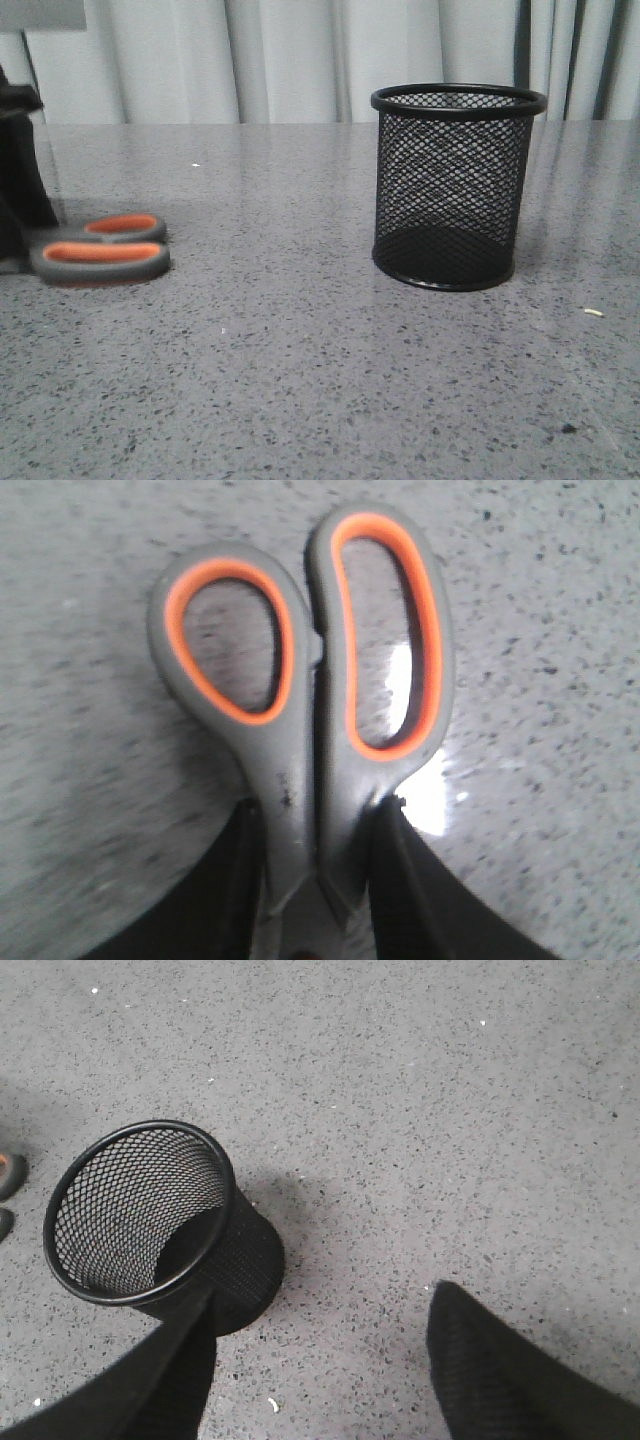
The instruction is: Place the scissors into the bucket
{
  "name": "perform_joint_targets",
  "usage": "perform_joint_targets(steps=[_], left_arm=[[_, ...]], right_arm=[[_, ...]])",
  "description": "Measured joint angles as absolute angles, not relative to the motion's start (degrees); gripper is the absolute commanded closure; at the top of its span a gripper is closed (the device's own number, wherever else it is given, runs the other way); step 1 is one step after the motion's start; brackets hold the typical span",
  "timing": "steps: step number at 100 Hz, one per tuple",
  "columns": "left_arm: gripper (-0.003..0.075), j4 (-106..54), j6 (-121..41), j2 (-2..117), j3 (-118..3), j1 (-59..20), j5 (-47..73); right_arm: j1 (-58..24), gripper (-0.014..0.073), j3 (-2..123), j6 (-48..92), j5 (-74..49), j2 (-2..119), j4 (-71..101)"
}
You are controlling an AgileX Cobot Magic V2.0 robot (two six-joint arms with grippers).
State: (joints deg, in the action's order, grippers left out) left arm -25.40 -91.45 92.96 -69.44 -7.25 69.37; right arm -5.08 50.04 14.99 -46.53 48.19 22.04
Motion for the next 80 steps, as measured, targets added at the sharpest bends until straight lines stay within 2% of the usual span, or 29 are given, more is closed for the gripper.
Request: perform_joint_targets(steps=[37, 62, 80], left_arm=[[0.0739, -25.42, -82.54, 81.42, -82.72, -7.93, 70.50], [0.0739, -25.77, -78.87, 73.56, -87.31, -16.11, 71.86], [0.0739, -26.26, -75.10, 71.75, -89.02, -24.79, 71.90]], right_arm=[[-5.08, 0.0180, 50.04, 15.86, -45.37, 48.20, 29.25], [-5.08, 0.0180, 50.04, 31.76, -44.10, 48.68, 57.66], [-5.08, 0.0180, 50.25, 43.59, -48.23, 50.58, 76.45]])
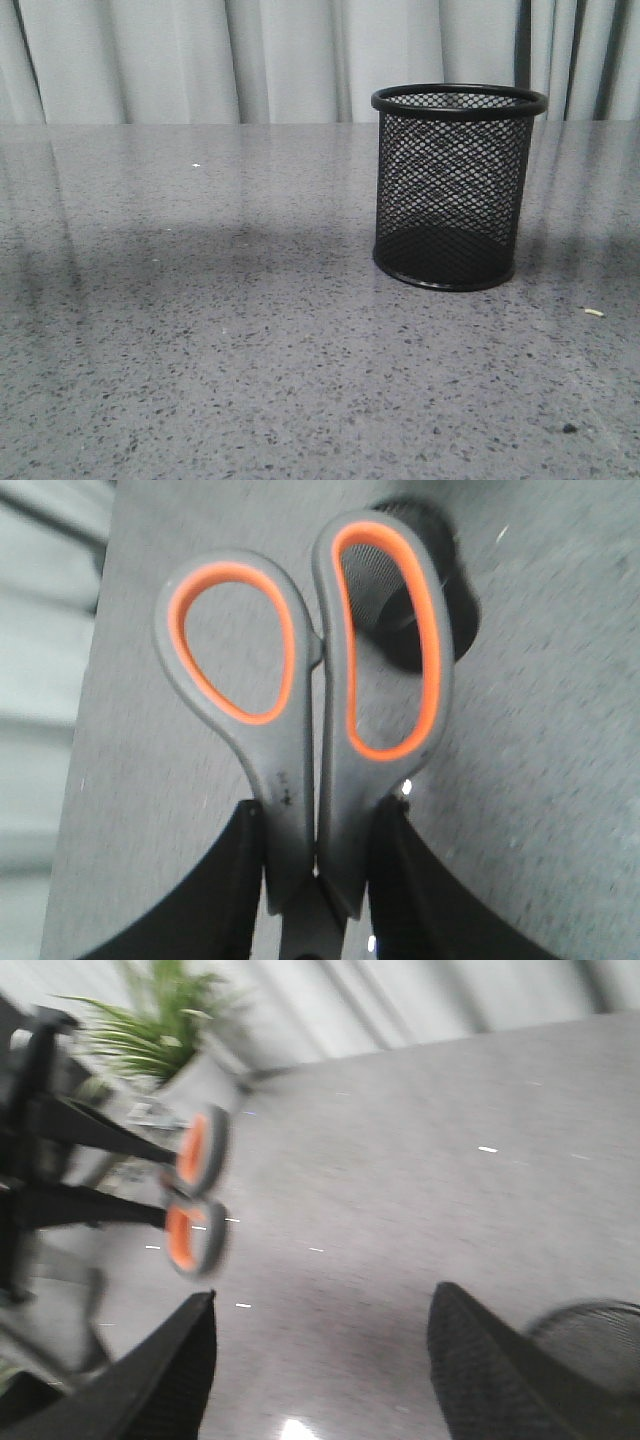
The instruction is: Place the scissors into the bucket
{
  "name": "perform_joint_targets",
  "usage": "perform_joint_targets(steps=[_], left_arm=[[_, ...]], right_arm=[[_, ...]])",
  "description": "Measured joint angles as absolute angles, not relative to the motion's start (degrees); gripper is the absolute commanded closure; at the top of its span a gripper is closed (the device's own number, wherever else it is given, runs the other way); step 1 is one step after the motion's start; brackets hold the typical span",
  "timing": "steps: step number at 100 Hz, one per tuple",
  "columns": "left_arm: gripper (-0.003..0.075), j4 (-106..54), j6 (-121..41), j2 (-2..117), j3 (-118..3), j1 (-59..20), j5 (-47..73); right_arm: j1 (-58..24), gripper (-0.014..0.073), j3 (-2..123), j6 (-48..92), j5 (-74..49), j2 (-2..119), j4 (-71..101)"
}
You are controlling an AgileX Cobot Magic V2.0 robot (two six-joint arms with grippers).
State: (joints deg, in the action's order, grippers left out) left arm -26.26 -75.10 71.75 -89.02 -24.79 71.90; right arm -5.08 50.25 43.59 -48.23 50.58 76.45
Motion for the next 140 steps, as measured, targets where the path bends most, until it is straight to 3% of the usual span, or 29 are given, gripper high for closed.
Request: perform_joint_targets(steps=[32, 80, 94, 113, 118, 128, 135, 140], left_arm=[[0.0739, -26.41, -73.21, 72.38, -89.67, -35.85, 66.08], [0.0739, -27.41, -72.11, 76.75, -89.67, -39.44, 61.30], [0.0739, -28.40, -72.11, 77.01, -89.67, -39.44, 60.94], [0.0737, -30.63, -72.11, 77.01, -89.67, -39.44, 59.43], [0.0730, -30.73, -72.11, 77.01, -89.67, -39.44, 59.18], [0.0640, -30.73, -72.11, 77.01, -89.67, -39.44, 58.97], [0.0509, -30.73, -72.11, 77.01, -89.67, -39.44, 58.97], [0.0372, -30.73, -72.11, 77.01, -89.67, -39.44, 59.09]], right_arm=[[-5.08, 0.0180, 50.39, 47.64, -52.14, 54.58, 84.00], [-5.08, 0.0197, 50.39, 49.02, -54.90, 54.94, 85.24], [-5.08, 0.0334, 50.39, 49.72, -54.99, 54.94, 85.24], [-5.08, 0.0633, 50.39, 49.94, -55.53, 54.94, 85.36], [-5.08, 0.0664, 50.39, 49.81, -55.67, 54.94, 85.74], [-5.08, 0.0657, 50.39, 49.69, -55.78, 54.94, 86.04], [-5.08, 0.0657, 50.39, 49.69, -55.78, 54.94, 86.04], [-5.08, 0.0657, 50.39, 49.69, -55.78, 54.94, 86.04]])
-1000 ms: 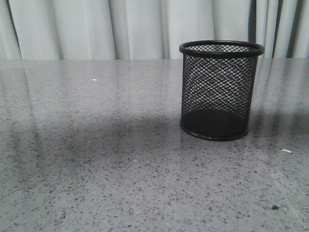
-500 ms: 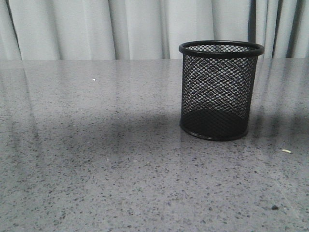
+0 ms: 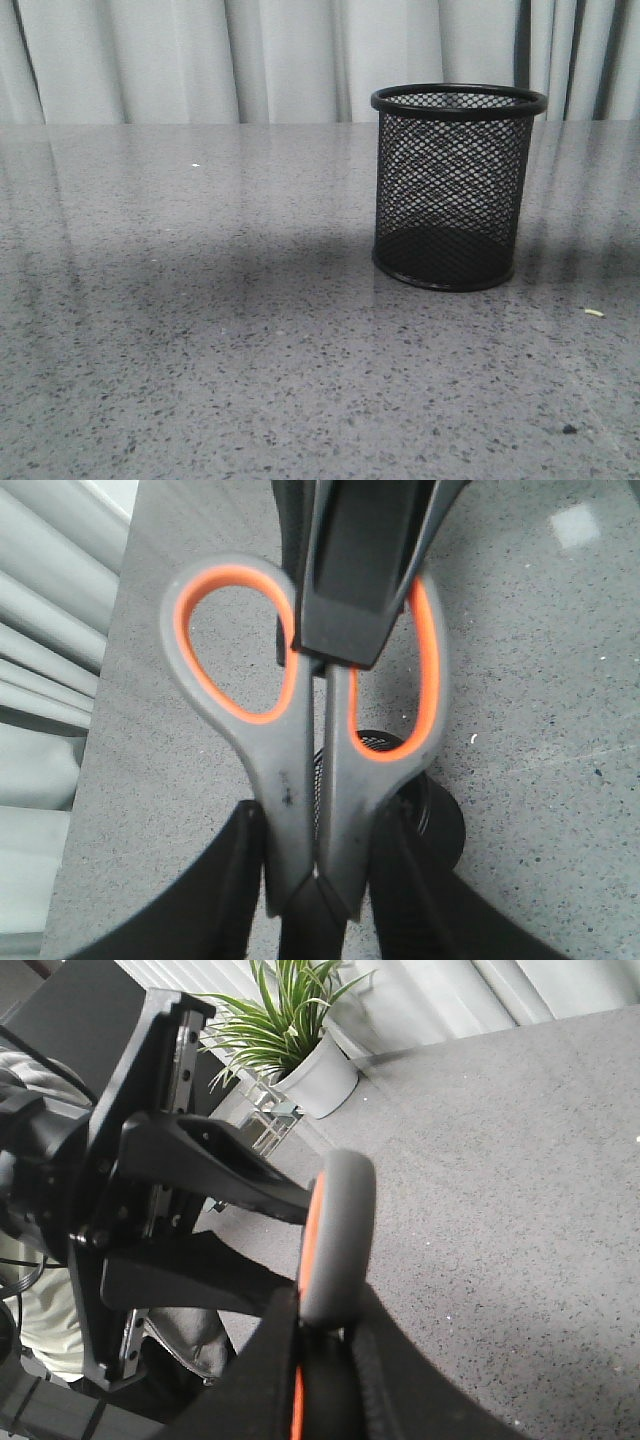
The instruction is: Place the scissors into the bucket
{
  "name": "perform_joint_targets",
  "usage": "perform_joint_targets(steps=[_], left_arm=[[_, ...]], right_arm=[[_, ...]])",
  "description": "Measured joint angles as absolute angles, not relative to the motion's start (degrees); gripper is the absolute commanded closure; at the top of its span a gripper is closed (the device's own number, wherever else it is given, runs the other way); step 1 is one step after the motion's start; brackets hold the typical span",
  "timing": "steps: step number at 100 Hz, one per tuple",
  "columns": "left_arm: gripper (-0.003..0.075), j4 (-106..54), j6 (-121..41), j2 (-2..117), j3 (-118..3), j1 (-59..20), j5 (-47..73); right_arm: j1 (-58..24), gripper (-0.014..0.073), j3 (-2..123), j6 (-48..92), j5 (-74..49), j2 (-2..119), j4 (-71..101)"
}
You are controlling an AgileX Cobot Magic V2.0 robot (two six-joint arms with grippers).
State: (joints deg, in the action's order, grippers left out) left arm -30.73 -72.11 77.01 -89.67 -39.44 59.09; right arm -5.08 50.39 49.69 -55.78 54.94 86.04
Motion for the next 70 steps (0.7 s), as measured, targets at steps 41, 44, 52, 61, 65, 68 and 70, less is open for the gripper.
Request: perform_joint_targets(steps=[41, 44, 52, 61, 65, 68, 70], left_arm=[[0.0277, -29.86, -60.53, 71.58, -89.67, -32.61, 52.66], [0.0288, -29.39, -58.37, 71.02, -89.67, -30.37, 52.32], [0.0316, -28.86, -54.03, 69.52, -89.67, -24.87, 52.08], [0.0333, -28.61, -50.63, 68.08, -89.67, -18.31, 52.47], [0.0335, -28.51, -49.53, 67.64, -89.67, -15.47, 52.77], [0.0335, -28.38, -49.00, 67.03, -89.67, -13.70, 53.36], [0.0335, -28.38, -48.69, 66.74, -89.67, -12.45, 53.64]], right_arm=[[-5.08, 0.0648, 60.34, 39.77, -52.43, 55.08, 60.10], [-5.08, 0.0648, 61.75, 38.22, -52.44, 55.08, 56.57], [-5.08, 0.0648, 65.92, 33.80, -52.92, 55.12, 49.06], [-5.08, 0.0648, 70.26, 28.20, -55.59, 55.68, 40.73], [-5.08, 0.0648, 71.90, 25.69, -57.44, 56.22, 37.19], [-5.08, 0.0648, 73.52, 24.36, -59.72, 56.85, 35.22], [-5.08, 0.0648, 74.43, 23.51, -61.20, 57.27, 33.97]])
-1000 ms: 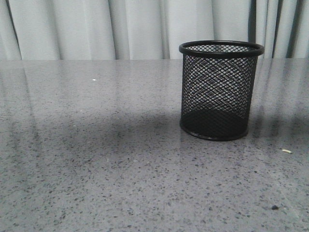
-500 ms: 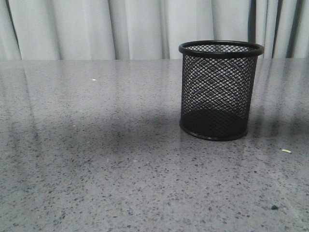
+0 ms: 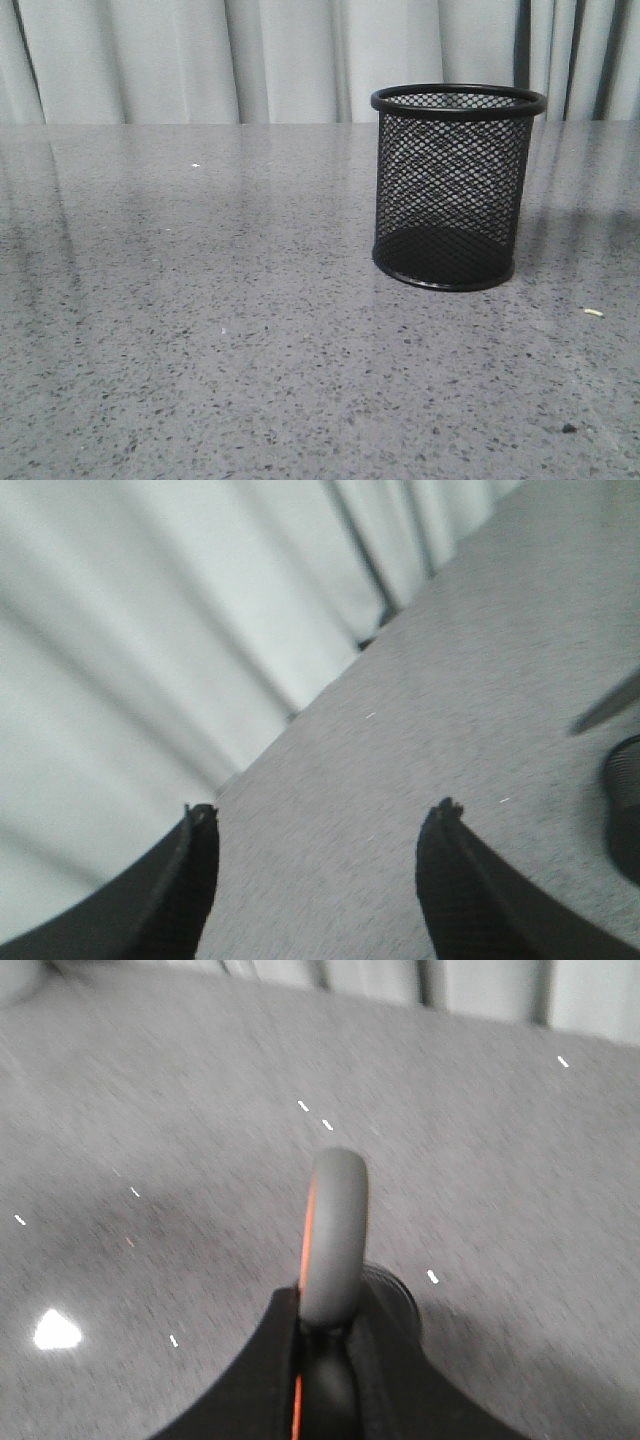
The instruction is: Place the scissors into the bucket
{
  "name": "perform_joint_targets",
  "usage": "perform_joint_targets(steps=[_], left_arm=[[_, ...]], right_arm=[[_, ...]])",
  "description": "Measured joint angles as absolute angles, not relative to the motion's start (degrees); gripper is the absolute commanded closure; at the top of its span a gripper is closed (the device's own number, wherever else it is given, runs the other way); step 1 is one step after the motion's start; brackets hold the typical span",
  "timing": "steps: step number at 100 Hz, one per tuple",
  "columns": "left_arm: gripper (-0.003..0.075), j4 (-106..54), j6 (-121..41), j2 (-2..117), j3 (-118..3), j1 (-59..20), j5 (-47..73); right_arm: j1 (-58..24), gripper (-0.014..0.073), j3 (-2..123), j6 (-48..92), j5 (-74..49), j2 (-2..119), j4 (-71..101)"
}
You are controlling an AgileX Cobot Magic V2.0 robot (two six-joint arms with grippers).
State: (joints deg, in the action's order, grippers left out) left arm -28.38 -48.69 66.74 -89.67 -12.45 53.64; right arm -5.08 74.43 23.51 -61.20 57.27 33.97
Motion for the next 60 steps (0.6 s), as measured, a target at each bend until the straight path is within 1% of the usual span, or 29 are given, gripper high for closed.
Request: perform_joint_targets(steps=[14, 26, 60], left_arm=[[0.0335, -28.23, -47.96, 65.03, -89.67, -5.69, 56.37], [0.0334, -28.23, -47.70, 64.07, -89.71, -2.21, 58.99], [0.0334, -29.57, -47.70, 63.71, -89.71, -0.95, 61.62]], right_arm=[[-5.08, 0.0648, 78.95, 20.82, -70.04, 60.50, 29.78], [-5.08, 0.0648, 80.08, 20.41, -71.97, 62.15, 28.17], [-10.44, 0.0648, 80.30, 19.74, -72.41, 66.25, 23.98]])
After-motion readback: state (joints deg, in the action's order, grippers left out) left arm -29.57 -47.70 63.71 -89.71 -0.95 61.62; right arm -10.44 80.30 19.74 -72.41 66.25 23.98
